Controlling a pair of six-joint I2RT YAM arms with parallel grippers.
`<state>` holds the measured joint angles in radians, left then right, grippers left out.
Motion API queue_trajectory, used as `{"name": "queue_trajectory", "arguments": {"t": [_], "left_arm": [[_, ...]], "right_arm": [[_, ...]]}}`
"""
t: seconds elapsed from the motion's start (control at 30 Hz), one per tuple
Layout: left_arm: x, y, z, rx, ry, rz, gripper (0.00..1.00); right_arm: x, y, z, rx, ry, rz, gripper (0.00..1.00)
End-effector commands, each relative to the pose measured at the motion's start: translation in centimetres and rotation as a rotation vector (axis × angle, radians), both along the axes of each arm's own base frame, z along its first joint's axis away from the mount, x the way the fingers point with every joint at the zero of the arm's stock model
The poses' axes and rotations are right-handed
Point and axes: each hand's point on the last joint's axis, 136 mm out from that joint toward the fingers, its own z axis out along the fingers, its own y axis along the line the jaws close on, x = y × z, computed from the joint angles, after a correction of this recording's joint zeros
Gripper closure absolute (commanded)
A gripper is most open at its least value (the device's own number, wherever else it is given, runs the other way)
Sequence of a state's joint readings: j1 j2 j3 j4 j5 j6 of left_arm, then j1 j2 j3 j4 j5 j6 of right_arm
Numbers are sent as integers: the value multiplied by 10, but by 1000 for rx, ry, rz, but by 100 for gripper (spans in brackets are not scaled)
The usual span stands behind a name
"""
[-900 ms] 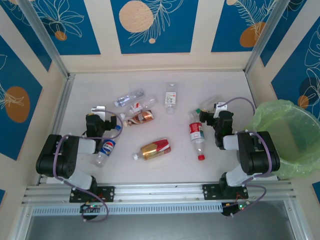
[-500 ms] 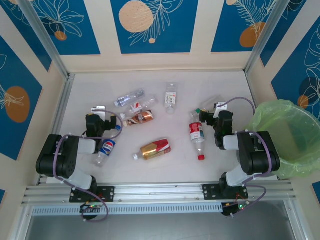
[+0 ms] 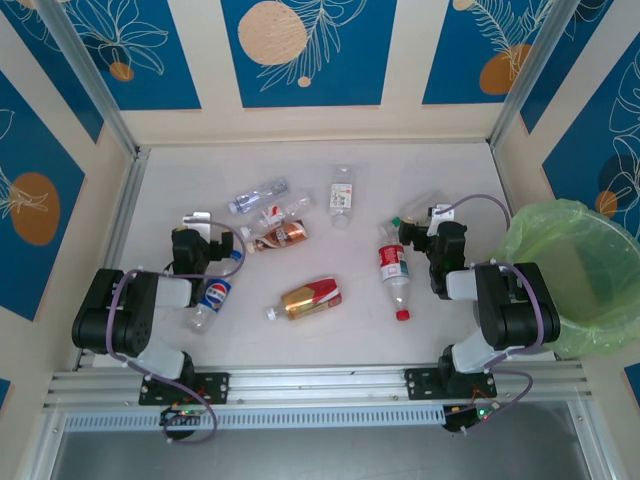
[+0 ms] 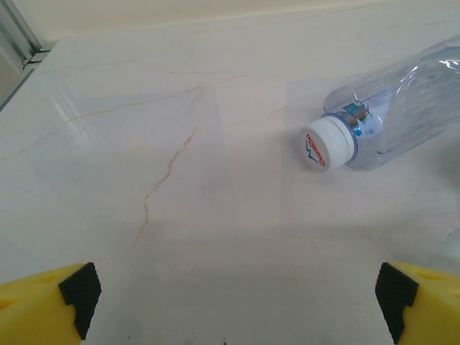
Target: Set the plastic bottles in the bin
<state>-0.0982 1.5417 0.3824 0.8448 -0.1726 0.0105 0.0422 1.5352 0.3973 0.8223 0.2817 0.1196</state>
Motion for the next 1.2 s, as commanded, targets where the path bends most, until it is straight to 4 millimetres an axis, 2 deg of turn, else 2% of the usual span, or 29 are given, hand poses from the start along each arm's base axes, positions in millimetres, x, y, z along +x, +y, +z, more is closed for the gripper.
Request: {"name": "queue_trajectory", "arguments": {"t": [0.0, 0.13, 0.27, 0.4, 0.57, 0.67, 0.73, 0.87, 0.97, 1.17], "left_arm": [[4, 1, 8, 10, -22, -8, 0], [3, 1, 9, 10, -29, -7, 0], [3, 4, 26, 20, 10, 12, 0], [-7, 7, 44, 20, -14, 21, 0], [-25, 30, 63, -30, 27, 187, 0], [-41, 48, 76, -116, 89, 349, 0], [-53, 51, 81, -155, 160, 404, 0], [-80, 47, 84, -235, 319, 456, 0], [-100, 36, 81, -285, 447, 444, 0], [-141, 0, 56, -411, 696, 345, 0]], "right_arm": [[2, -6, 10, 11, -43, -34, 1], [1, -2, 10, 11, -42, -9, 1], [2, 2, 15, 4, -42, 11, 1], [3, 9, 29, -11, -9, 44, 1], [4, 19, 52, -36, 11, 63, 1], [3, 23, 67, 13, 61, 37, 1], [1, 27, 76, 57, 92, 25, 1], [-1, 38, 91, 150, 126, 8, 1], [-2, 47, 98, 219, 156, 11, 1], [-1, 68, 113, 305, 176, 66, 1]]}}
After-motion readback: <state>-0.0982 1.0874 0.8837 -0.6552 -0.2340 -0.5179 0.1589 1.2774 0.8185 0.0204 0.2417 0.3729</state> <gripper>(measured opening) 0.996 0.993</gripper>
